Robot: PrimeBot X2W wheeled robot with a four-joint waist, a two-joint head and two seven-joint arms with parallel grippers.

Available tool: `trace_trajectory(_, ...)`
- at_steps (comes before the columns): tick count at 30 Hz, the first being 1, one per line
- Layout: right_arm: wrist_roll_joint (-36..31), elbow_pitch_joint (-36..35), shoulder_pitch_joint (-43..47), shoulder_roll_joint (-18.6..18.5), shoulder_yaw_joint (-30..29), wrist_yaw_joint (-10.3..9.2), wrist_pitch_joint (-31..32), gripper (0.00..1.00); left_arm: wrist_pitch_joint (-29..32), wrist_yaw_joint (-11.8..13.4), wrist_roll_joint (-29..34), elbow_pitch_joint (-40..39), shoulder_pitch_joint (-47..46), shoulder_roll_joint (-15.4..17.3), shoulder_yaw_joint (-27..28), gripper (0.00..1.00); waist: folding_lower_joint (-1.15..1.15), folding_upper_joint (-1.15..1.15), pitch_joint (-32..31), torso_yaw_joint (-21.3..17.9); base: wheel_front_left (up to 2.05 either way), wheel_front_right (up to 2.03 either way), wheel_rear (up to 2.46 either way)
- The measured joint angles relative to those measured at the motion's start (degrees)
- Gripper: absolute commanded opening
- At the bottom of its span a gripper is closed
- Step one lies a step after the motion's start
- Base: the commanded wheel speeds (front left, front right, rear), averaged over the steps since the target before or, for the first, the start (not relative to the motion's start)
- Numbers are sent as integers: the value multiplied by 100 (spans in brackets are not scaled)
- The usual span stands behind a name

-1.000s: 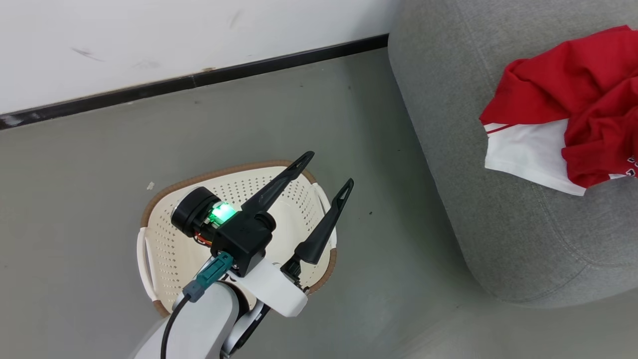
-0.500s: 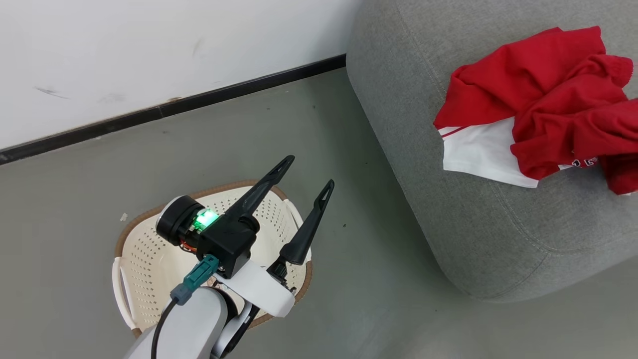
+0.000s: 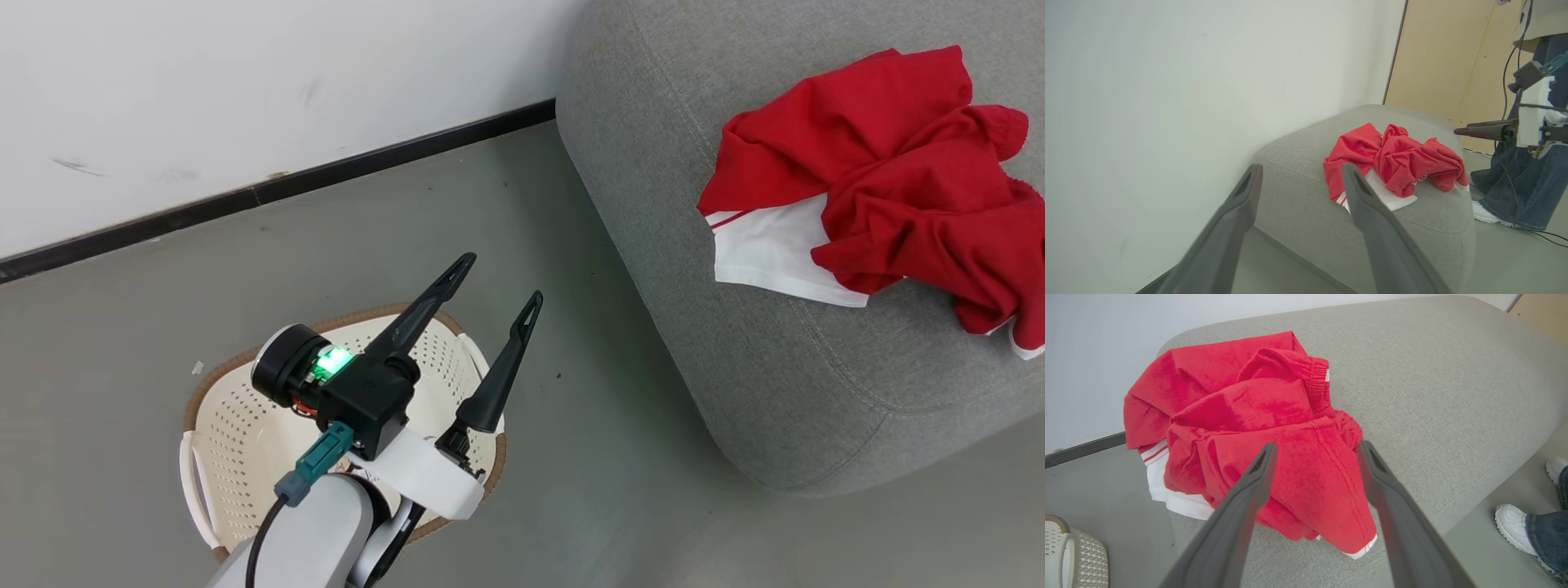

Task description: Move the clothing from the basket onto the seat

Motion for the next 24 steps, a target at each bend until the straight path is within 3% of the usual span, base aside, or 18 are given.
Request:
trace_trajectory(7,59,-556,-11,-145,236,0,-25,100,-51,3,-36,-19,1,-4,30,100,0,0,-39,-16,0,0,0)
trace_trajectory(16,68,-1205,-122,-74,717,0,-188,100,-170,151,-42,-15,18,45,263,100,0,0,-147,77,0,0,0)
trace_trajectory(24,63,-1666,-248,160,1126,0,-364,100,-231,572,-31,101,281,169,705,100,0,0,-278,273,0,0,0)
